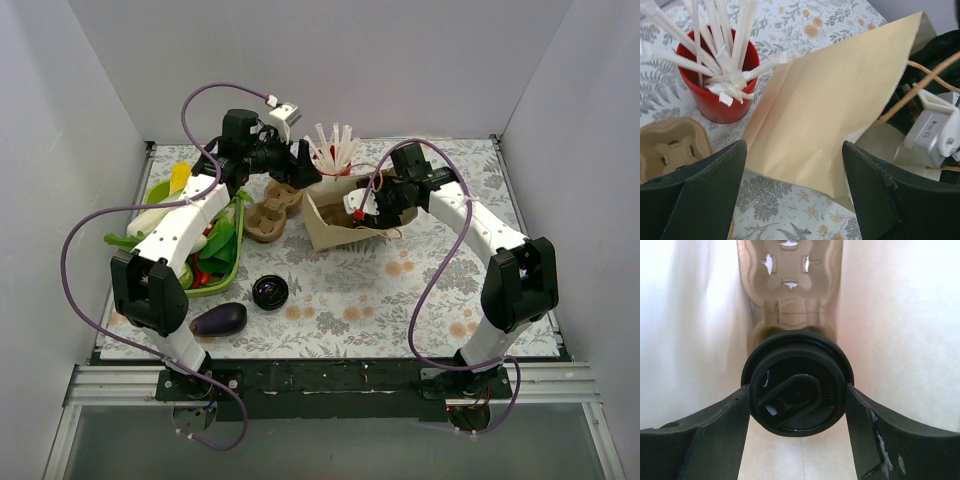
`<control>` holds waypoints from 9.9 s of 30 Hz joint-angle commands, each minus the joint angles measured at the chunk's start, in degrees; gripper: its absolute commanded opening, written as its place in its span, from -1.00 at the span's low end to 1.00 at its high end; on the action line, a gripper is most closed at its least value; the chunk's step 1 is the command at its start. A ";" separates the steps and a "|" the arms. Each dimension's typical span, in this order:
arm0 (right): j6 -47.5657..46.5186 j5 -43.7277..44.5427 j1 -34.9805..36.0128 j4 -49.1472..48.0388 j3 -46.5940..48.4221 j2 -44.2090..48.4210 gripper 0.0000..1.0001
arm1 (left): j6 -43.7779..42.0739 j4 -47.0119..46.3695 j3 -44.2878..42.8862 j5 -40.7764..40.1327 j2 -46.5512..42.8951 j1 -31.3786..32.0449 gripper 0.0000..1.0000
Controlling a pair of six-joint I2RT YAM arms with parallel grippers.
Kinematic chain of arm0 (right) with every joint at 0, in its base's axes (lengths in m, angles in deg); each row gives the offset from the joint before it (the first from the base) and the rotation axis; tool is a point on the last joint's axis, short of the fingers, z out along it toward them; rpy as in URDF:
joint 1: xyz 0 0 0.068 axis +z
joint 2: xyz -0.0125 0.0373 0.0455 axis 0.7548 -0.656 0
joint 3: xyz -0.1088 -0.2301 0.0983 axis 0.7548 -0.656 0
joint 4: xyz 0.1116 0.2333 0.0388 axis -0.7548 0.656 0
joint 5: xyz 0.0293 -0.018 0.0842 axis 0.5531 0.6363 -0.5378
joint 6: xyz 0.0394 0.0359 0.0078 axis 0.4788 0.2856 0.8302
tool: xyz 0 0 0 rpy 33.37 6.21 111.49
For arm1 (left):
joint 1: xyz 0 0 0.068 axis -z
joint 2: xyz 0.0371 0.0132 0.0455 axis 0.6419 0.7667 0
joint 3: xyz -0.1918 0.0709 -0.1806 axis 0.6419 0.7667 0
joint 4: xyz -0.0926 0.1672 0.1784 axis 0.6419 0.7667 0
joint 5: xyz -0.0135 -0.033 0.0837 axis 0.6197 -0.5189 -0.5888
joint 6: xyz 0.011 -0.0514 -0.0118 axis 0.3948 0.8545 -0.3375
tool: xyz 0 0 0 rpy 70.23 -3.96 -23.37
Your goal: Pack the takeout coffee
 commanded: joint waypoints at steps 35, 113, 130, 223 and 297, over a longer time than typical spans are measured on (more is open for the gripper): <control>5.89 9.68 3.30 16.23 15.56 -17.64 -0.97 | 4.70 -4.97 1.47 -3.19 -1.81 -0.45 0.57; 28.39 17.77 15.70 19.04 -14.59 12.42 -0.97 | 4.52 -7.79 10.35 22.83 -5.76 4.56 0.11; 29.71 16.97 15.87 20.19 -8.96 13.21 -0.35 | 3.73 -7.61 10.61 21.60 -7.43 4.65 0.19; 52.03 41.41 11.92 -19.37 13.80 25.51 0.96 | 18.14 -18.85 -18.04 5.68 23.77 -8.80 -0.03; 63.19 30.44 -4.87 -4.18 17.04 17.26 0.96 | 11.46 5.58 1.21 14.83 -26.34 1.57 0.02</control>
